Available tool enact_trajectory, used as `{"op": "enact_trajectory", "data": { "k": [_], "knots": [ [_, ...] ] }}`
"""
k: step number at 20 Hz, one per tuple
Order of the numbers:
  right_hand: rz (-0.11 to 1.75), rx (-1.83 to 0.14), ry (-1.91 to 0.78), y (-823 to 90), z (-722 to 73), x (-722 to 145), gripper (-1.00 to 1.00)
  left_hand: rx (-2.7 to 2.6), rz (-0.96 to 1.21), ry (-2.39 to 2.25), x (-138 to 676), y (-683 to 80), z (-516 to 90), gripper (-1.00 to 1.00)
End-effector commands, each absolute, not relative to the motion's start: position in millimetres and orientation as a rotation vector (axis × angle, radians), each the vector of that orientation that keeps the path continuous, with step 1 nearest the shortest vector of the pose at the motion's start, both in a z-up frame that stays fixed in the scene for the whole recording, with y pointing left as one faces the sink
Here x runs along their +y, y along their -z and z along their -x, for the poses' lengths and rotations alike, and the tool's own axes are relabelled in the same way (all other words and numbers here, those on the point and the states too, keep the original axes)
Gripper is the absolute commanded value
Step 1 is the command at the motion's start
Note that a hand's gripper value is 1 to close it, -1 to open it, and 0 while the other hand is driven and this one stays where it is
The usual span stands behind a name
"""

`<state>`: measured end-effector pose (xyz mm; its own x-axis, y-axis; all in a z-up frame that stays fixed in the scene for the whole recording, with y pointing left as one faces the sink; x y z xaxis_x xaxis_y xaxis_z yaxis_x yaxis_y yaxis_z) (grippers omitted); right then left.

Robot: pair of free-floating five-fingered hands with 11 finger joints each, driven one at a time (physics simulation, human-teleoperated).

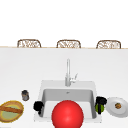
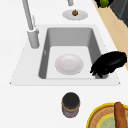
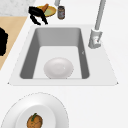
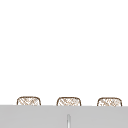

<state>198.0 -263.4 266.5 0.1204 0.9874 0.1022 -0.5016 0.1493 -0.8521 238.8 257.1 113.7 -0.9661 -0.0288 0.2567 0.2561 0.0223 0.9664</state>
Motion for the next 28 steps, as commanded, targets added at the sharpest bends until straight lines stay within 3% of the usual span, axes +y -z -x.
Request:
{"op": "enact_trajectory", "data": {
  "k": [1, 17, 28],
  "knots": [
    [0.746, -0.820, -1.237, -261.2, -181.4, -289.0, 1.00, -2.088, 0.237, 2.050, 257.1, -113.7, -238.8, 0.00],
    [0.727, -0.840, -1.225, -191.5, -141.9, -409.0, 1.00, -2.088, 0.237, 2.050, 257.1, -113.7, -238.8, 0.00],
    [0.833, -0.798, -1.279, -104.2, -171.8, -410.2, 1.00, -2.088, 0.237, 2.050, 257.1, -113.7, -238.8, 0.00]
  ]
}}
